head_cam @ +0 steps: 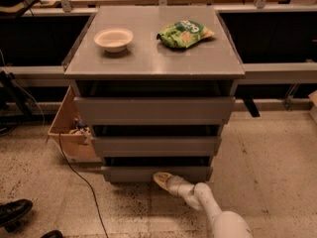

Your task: Close bottom drawer

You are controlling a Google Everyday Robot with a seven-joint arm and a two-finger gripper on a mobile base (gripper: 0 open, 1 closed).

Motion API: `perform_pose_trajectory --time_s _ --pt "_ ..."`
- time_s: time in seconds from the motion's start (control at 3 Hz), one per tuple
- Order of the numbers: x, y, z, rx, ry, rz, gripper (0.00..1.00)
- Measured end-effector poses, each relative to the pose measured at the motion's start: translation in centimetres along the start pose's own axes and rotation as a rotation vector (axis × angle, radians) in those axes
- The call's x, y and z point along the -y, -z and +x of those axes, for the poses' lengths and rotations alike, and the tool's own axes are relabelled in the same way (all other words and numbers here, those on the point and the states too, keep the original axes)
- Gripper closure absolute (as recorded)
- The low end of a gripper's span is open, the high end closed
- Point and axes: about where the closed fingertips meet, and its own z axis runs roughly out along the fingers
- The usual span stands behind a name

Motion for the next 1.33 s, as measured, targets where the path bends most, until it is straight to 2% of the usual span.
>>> perform_pose_trajectory --time_s 0.33,1.0,1.33 --pt "0.0 0.0 0.0 0.0 0.0 0.0 1.0" --pt "1.3 -1.4 -0.6 0.057 0.017 0.061 1.0" --pt "1.4 0.6 0.0 0.031 0.032 0.056 1.0"
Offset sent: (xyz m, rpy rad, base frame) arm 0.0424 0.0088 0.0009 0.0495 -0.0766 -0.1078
